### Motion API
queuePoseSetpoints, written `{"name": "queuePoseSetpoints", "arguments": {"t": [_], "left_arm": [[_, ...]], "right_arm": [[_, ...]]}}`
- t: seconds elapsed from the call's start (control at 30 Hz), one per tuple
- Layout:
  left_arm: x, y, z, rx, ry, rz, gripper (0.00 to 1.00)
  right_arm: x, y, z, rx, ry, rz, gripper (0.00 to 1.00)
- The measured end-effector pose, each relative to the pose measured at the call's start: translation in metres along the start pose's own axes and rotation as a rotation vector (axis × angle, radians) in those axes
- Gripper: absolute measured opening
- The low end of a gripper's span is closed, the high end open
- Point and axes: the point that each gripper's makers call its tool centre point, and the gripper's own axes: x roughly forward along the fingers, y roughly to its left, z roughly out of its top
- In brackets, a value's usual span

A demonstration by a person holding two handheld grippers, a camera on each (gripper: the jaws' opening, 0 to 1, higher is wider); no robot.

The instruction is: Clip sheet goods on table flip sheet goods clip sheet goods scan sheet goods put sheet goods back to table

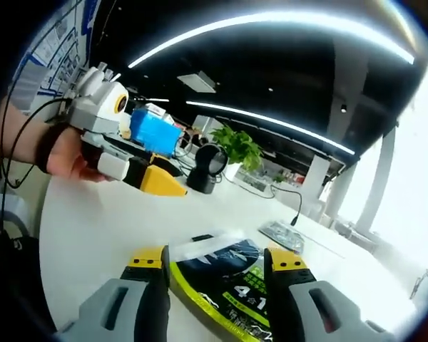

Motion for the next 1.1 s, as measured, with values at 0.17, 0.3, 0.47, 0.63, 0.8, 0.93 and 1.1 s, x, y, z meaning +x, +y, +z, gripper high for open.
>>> {"name": "queuePoseSetpoints", "arguments": {"t": [0.17, 0.3, 0.47, 0.63, 0.8, 0.93, 1.1], "left_arm": [[0.000, 0.000, 0.000, -0.002, -0.002, -0.003, 0.36], [0.000, -0.001, 0.001, -0.003, -0.003, -0.004, 0.36], [0.000, -0.001, 0.001, -0.005, -0.004, -0.004, 0.36], [0.000, -0.001, 0.001, -0.004, -0.004, -0.004, 0.36], [0.000, -0.001, 0.001, -0.004, -0.003, -0.004, 0.36], [0.000, -0.001, 0.000, -0.004, -0.003, -0.004, 0.36], [0.000, -0.001, 0.001, -0.005, -0.003, -0.004, 0.36]], "right_arm": [[0.002, 0.005, -0.006, 0.007, 0.026, 0.017, 0.41], [0.003, 0.006, -0.010, 0.060, 0.044, 0.024, 0.36], [0.002, 0.011, -0.014, 0.122, 0.064, 0.038, 0.31], [0.003, 0.018, -0.017, 0.189, 0.090, 0.069, 0.20], [0.003, 0.021, -0.019, 0.239, 0.111, 0.083, 0.14], [0.003, 0.025, -0.020, 0.253, 0.130, 0.093, 0.06], [0.002, 0.024, -0.021, 0.254, 0.133, 0.096, 0.02]]}}
